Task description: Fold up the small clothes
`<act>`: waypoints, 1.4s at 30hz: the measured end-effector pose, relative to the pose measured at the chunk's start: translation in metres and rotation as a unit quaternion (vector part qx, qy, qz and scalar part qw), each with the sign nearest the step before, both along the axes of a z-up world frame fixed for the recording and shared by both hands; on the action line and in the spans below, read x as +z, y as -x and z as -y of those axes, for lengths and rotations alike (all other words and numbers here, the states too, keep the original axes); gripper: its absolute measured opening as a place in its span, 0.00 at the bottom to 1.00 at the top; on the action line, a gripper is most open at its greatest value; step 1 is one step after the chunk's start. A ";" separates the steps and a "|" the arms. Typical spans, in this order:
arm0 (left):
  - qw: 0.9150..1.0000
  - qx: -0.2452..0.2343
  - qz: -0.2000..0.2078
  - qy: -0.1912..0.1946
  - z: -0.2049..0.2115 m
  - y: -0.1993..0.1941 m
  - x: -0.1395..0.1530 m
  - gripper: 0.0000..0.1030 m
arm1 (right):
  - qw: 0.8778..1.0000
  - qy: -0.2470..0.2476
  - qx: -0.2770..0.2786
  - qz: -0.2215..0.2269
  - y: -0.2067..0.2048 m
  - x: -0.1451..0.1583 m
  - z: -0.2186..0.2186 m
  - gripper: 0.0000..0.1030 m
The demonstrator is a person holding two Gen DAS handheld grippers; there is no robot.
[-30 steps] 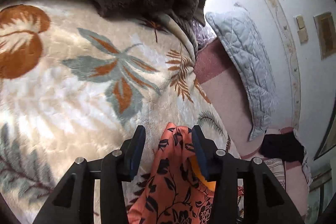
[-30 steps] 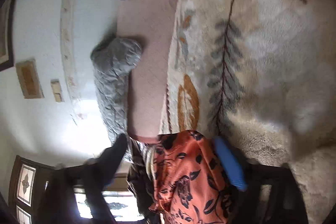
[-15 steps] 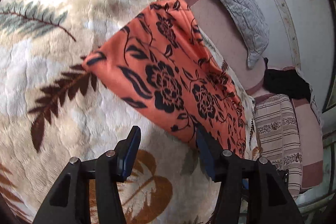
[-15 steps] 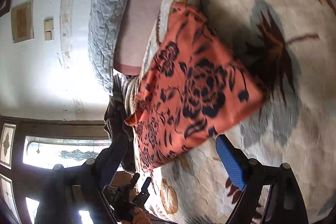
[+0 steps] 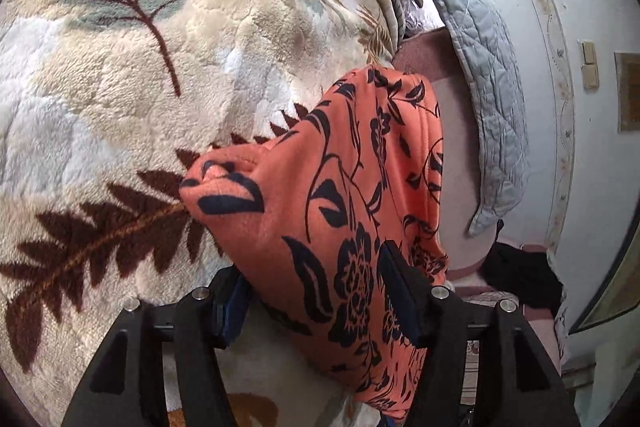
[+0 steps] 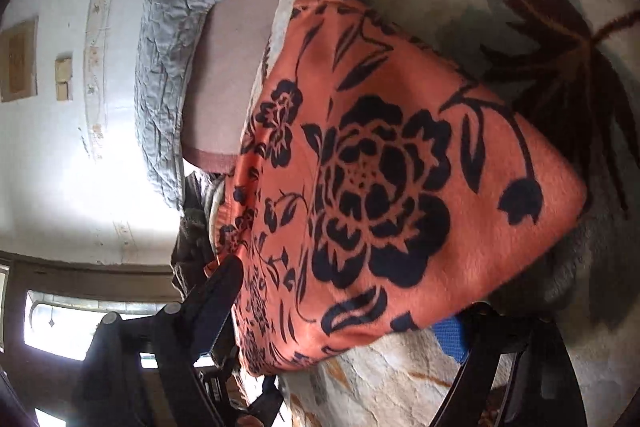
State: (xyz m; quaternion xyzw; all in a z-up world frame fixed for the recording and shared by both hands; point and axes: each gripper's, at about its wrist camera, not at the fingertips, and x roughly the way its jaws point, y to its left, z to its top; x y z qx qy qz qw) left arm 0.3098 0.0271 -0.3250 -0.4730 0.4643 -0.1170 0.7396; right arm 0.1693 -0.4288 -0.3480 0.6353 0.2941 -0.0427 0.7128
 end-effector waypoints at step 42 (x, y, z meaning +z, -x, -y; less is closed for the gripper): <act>0.942 -0.124 0.119 -0.290 0.076 0.040 0.076 0.48 | 0.983 0.184 -0.004 0.021 0.093 0.087 0.050 0.57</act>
